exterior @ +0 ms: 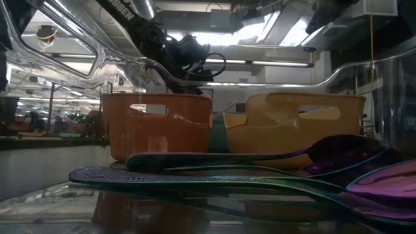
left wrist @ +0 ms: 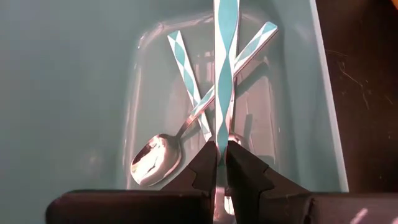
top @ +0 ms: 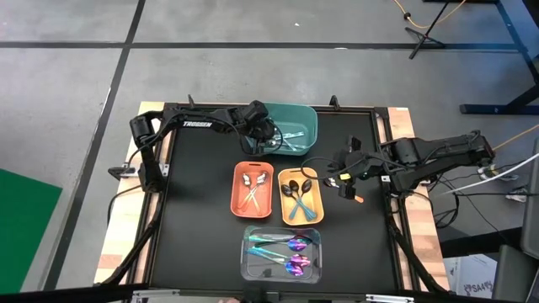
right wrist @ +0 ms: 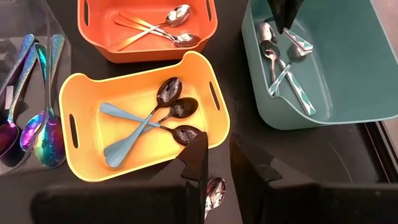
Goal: Sort silverware by color (type)
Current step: Put the white patterned spoon into the green bin, then put the orange spoon into the orange bin
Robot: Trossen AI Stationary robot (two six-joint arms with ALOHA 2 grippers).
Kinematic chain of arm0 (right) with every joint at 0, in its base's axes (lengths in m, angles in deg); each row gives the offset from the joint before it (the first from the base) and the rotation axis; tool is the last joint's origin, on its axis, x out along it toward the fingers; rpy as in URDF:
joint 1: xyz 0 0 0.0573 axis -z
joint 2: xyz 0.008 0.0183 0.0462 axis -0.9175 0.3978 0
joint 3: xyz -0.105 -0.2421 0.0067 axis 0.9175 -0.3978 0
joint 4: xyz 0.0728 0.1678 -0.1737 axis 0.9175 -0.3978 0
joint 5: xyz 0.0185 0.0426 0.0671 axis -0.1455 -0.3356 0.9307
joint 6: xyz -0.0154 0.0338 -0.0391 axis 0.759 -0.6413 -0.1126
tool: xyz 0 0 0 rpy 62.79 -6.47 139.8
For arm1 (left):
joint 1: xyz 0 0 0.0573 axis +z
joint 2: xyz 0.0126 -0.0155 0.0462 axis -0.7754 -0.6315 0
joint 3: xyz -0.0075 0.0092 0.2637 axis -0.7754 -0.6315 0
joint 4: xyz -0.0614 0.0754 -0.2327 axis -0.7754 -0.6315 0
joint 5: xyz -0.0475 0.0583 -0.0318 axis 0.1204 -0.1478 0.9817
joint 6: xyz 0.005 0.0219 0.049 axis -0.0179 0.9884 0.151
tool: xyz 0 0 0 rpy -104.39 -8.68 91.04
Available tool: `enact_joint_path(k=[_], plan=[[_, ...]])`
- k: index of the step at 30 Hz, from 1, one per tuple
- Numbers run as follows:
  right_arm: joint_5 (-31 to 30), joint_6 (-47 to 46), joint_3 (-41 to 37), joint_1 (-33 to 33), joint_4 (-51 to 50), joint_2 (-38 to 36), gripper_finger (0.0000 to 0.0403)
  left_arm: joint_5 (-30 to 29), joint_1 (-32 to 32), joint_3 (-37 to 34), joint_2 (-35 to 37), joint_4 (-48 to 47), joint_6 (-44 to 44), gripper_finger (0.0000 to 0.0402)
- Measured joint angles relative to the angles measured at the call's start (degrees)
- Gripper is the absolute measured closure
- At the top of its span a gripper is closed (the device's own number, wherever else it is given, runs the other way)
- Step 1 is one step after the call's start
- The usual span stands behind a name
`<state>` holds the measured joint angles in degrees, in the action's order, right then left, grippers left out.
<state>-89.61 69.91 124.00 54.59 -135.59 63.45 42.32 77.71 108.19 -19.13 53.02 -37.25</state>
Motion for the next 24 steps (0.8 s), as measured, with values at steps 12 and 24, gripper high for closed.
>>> enact_joint_path(k=[12,24], plan=[[0.00,-0.01,0.00,-0.02,-0.02,0.00,0.0345,0.00,0.00,0.00,0.00,0.00,-0.15,0.0369],[0.00,-0.02,0.00,-0.01,-0.42,0.00,0.0345,-0.30,-0.07,0.00,0.00,0.21,0.00,0.0314]])
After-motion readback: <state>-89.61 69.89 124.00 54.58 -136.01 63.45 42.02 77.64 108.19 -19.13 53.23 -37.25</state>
